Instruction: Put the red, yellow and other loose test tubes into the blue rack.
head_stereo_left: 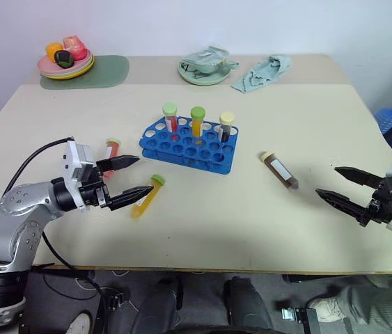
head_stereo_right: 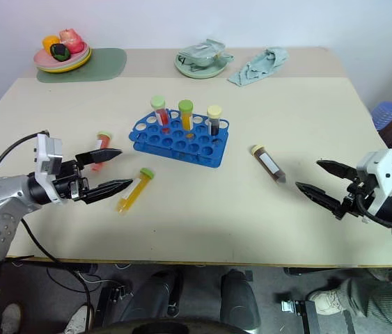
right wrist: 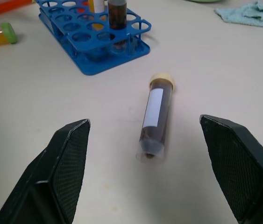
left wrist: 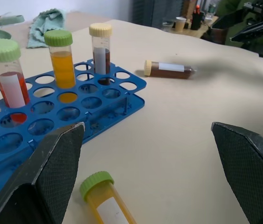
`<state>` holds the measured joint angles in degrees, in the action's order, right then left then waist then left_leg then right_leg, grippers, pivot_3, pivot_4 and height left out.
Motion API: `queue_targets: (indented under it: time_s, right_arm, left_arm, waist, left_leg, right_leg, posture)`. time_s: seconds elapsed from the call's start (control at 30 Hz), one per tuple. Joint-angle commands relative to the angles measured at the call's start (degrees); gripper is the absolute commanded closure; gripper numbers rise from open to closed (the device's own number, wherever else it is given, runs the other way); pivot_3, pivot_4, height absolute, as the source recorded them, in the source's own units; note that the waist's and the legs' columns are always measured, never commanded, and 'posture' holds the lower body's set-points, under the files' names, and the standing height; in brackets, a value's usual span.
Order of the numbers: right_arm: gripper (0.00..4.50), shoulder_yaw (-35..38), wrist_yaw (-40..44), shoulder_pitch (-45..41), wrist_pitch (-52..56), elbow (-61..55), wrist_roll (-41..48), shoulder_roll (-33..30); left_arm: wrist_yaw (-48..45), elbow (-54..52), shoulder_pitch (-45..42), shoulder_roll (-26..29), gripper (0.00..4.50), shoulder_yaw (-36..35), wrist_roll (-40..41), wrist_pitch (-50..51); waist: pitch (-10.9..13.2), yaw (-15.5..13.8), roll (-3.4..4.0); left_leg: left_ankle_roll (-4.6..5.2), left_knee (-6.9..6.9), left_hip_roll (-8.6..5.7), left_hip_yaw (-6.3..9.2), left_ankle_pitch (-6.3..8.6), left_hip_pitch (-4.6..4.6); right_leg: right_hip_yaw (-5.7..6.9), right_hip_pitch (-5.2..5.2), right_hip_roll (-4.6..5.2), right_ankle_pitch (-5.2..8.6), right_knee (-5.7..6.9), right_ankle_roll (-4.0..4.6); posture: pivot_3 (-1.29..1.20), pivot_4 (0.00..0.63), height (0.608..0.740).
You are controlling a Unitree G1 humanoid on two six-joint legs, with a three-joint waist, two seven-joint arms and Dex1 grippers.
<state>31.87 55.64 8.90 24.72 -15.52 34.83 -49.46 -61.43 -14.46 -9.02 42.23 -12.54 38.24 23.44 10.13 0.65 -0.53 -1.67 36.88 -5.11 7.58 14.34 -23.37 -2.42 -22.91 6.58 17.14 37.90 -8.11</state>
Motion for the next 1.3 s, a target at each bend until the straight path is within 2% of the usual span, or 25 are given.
queue_targets:
  time_s: [0.03,0.37,0.73,0.93,1.13,1.3]
  right_arm:
    - [0.64,2.0,-0.2,-0.3,-0.1,-1.6,0.6,-0.6]
    - [0.64,-0.8,-0.3,-3.7,1.4,-0.6,0.8,-0.8]
    - [0.64,-4.2,-1.0,-8.5,2.6,0.8,-0.3,-1.3]
    - [0.64,-7.9,-2.5,-13.1,4.9,2.2,-1.0,-1.5]
    - [0.64,-14.9,-5.8,-20.2,14.3,4.7,-3.7,-4.8]
    - [0.64,-24.0,-8.6,-33.3,28.6,11.7,-6.2,-8.2]
  left_arm:
    - [-0.9,-1.8,0.3,1.0,0.05,-1.4,0.9,-0.3]
    - [0.6,-3.8,1.5,1.0,0.05,-2.2,2.3,2.0]
    - [12.2,-2.0,2.3,-2.3,0.05,-6.2,-0.1,1.7]
    - [13.2,-2.7,5.1,-2.4,0.05,-7.8,-0.2,1.1]
    - [7.3,-3.9,6.2,-0.5,0.05,-5.9,-0.2,-0.6]
    - [4.8,-3.8,4.2,0.0,0.05,-3.0,-0.5,0.0]
  waist:
    - [0.0,0.0,0.00]
    - [0.0,0.1,0.00]
    - [0.0,0.0,0.00]
    - [0.0,0.2,0.00]
    - [0.0,-0.1,0.01]
    - [0.0,0.1,0.04]
  left_leg:
    - [0.00,0.00,0.00,0.00,0.00,0.00]
    - [0.00,0.00,0.01,0.00,0.00,0.01]
    - [0.00,0.00,0.01,0.02,0.00,0.01]
    - [0.00,-0.01,0.01,0.02,0.00,0.01]
    - [0.00,0.00,-0.01,0.02,0.00,-0.01]
    - [0.01,-0.02,-0.02,0.01,0.01,-0.01]
  right_leg:
    - [0.00,0.00,0.00,0.00,0.00,0.00]
    - [0.01,0.01,0.00,0.00,-0.01,0.00]
    - [0.04,0.04,0.01,0.00,-0.03,0.00]
    - [0.03,0.02,0.01,0.00,-0.03,0.00]
    - [0.04,0.00,0.06,0.00,-0.05,0.01]
    - [0.05,0.00,0.10,0.00,-0.09,0.03]
  posture:
    - [0.00,0.150,0.740]
    - [0.00,0.150,0.740]
    - [0.00,0.150,0.740]
    - [0.00,0.150,0.740]
    - [0.00,0.150,0.740]
    - [0.00,0.150,0.740]
